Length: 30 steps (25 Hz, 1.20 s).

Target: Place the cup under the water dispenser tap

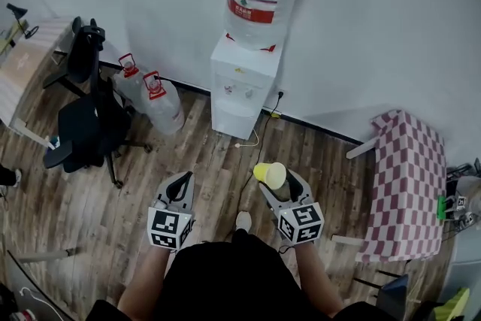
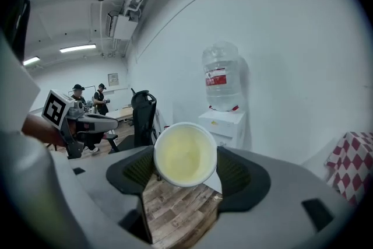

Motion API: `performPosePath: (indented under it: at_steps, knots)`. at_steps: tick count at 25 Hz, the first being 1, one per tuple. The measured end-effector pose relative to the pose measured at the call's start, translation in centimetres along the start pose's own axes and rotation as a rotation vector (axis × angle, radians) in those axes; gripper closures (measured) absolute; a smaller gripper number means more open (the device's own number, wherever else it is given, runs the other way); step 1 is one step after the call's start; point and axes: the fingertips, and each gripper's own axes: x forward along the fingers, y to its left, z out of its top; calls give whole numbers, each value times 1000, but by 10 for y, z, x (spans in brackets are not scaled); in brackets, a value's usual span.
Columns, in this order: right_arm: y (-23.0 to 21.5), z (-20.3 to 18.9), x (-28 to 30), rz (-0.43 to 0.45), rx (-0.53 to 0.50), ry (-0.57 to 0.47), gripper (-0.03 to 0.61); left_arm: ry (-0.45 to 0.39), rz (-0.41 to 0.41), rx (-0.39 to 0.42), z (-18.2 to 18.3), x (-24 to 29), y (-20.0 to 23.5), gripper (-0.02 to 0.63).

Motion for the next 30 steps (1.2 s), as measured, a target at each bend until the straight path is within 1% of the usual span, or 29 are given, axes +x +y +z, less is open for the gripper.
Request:
performPosePath:
  at_steps: [4,8,11,16,19,23,27,30]
  knots:
    - [-29,6,20,53,-10,7,236,19,12,-16,9,33,-16,600]
    - [-53,3,36,117,-21,30,236,29,43,-16,19,62,-31,600]
    - [-67,-3,46,167,-31,45,236,35,72,-21,20,78,-39,600]
    - [-80,-6,63,212,-42,65,236,53,100,-36,20,94,-46,600]
    - [-83,-7,72,229,-37,71,236,79,115,-45,15,98,-45,600]
    - [-84,-5,91,244,-46,88,236,93,133,-52,12,102,-34,600]
    - [-82,2,117,240,-48,93,236,118,125,-69,0,114,-20,600]
    - [-83,6,143,221,-47,102,236,131,100,-77,-5,132,-7,600]
